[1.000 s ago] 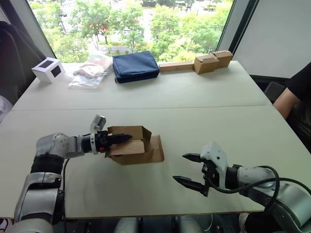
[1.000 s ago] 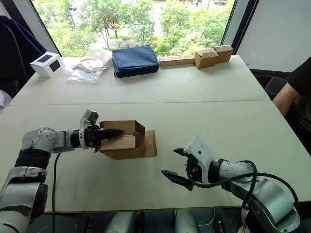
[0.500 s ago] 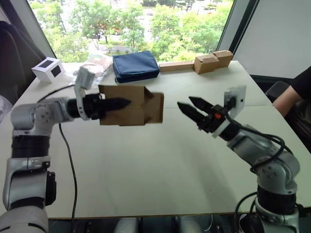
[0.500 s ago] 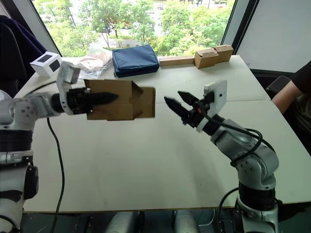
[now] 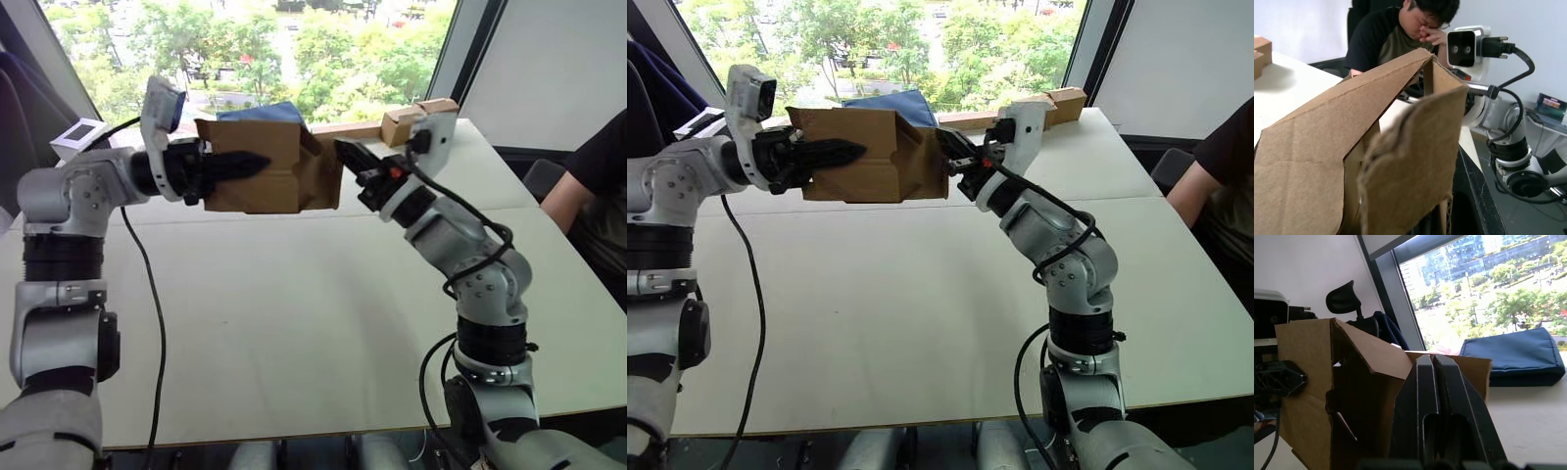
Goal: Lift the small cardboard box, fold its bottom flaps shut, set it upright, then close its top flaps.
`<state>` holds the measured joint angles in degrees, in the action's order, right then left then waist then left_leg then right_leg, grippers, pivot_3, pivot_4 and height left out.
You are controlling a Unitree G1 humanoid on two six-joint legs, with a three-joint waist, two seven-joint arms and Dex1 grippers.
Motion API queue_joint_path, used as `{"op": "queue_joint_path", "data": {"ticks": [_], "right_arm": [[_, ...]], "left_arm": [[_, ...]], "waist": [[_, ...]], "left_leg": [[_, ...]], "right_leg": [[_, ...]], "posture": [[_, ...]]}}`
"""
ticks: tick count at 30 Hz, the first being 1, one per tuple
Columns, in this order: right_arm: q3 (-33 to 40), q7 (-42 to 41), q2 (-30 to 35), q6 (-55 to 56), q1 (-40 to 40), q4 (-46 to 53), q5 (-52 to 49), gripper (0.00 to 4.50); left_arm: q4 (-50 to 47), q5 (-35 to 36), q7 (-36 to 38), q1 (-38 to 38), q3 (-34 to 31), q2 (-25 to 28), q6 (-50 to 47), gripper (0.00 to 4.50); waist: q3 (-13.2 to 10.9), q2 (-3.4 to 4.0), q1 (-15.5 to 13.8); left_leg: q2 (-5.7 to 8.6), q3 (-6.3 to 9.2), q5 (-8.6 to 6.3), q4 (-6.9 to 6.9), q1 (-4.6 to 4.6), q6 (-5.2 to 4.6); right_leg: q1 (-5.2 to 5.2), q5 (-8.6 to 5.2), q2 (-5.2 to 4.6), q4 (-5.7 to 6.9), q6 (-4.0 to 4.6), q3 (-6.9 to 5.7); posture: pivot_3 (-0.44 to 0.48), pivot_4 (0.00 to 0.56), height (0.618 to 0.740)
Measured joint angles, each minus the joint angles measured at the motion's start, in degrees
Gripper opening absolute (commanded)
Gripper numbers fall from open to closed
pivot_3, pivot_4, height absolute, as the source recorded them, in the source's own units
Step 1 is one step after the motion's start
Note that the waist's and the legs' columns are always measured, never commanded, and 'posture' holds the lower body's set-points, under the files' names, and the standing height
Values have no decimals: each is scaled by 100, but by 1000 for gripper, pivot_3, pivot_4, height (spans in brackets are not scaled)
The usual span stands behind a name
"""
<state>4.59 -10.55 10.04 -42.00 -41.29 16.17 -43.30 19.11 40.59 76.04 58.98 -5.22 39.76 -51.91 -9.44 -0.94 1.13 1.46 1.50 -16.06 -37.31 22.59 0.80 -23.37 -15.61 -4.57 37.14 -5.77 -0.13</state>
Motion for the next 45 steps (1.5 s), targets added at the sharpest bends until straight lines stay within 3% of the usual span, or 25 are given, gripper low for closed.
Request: {"op": "queue_joint_path", "data": {"ticks": [29, 37, 45], "right_arm": [[-525, -897, -12, -86, -83, 222, 59, 30], [-430, -1350, 891, -394, 241, 866, -111, 30], [431, -1642, 2052, -882, 609, 1394, -914, 30]], "left_arm": [[-306, 268, 149, -18, -63, -279, -116, 0], [-229, 240, 76, -38, -72, -268, -43, 0], [-183, 245, -51, -44, -99, -259, -28, 0]], "waist": [[0, 0, -3], [0, 0, -16], [-1, -2, -28]], "left_leg": [[-1, 2, 0, -1, 0, 0], [0, 1, -1, -3, 0, -2], [-1, 2, -4, -3, 0, -8]], "right_leg": [[0, 0, 2, 0, 0, 1], [1, 0, 1, -2, 0, 1], [3, -1, 1, -6, 0, 1]], "posture": [[0, 150, 737], [0, 150, 737], [0, 150, 737]]}}
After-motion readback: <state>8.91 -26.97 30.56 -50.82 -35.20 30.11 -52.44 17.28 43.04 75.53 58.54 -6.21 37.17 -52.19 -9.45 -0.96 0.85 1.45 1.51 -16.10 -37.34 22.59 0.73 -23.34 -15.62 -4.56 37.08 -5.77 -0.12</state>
